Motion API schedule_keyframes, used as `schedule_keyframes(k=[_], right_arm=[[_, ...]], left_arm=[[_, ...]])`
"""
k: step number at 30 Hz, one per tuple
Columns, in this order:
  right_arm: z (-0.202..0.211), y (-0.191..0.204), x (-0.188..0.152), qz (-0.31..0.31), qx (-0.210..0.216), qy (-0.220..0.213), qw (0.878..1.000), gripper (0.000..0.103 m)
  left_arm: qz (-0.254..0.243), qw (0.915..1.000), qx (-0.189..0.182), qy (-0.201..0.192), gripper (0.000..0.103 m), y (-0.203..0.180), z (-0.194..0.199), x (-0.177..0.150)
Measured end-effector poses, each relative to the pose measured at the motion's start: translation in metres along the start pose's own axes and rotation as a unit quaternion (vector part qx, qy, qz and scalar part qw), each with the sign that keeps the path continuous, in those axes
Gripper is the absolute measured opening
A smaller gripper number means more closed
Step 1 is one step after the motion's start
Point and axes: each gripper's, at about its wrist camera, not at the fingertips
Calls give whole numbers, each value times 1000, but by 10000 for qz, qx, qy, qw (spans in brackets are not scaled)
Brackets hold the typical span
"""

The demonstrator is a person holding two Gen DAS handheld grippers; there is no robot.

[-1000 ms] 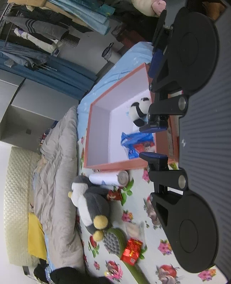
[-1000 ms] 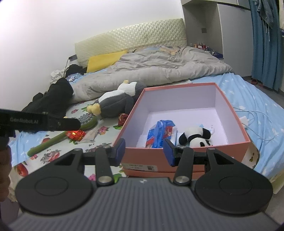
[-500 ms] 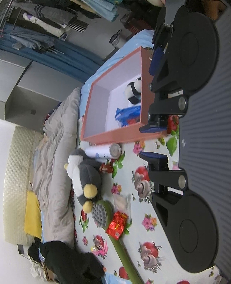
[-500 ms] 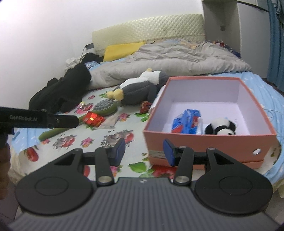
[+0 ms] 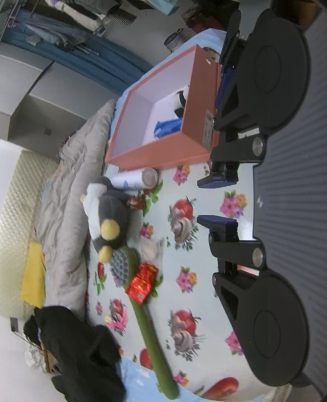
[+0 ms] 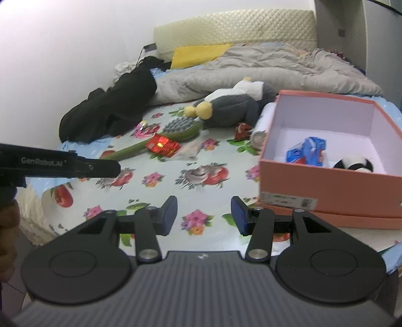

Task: Organize soft objects
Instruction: 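Withdraw both tools from the box toward the red candy wrapper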

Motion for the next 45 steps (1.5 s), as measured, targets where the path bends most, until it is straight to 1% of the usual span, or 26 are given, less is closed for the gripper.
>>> schedule_keyframes(k=[7,13,14,15,17,24,31,34,38,39,41,43,44,45], right_arm=[[-26,9,-6,156,18,191,9997,50],[-47,6,-1,240,-51,260,9994,50],[-51,5,0,252,-55,267,9993,50],[-55,5,1,260,-49,277,9993,50],[-64,4,3,253,-28,320,9992,50],[-100,5,13,282,35,415,9987,50],[-148,9,24,298,134,600,9977,50],[-170,12,29,349,181,644,9971,50],[-200,14,36,387,224,699,9966,50],[-208,14,39,377,244,721,9964,50],[-223,15,44,349,286,750,9962,50],[-239,16,48,340,342,753,9960,50],[-247,16,50,339,343,758,9960,51],[-254,16,53,335,333,770,9959,56]], left_arm=[[247,9994,176,176,27,29,-13,-9],[337,9984,287,343,27,48,-38,-4],[349,9982,305,376,29,51,-43,-2],[354,9981,325,395,34,54,-48,-1],[365,9978,364,420,39,60,-56,2],[474,9962,475,550,39,82,-91,13],[666,9932,625,725,40,108,-130,23],[846,9910,687,777,41,125,-148,31],[1033,9884,734,839,47,144,-175,43],[1075,9880,719,845,50,148,-181,46],[1209,9865,691,860,54,155,-197,52],[1365,9845,667,880,55,163,-210,56],[1485,9830,630,876,56,168,-218,59],[1587,9815,611,875,56,171,-223,60]])
Point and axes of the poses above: each gripper's, at about its wrist camera, not at the fingertips, and z roughly against the way its jaws point, y to its left, x to its top, and after that the axes turned 5 degrees about -z, right-handed
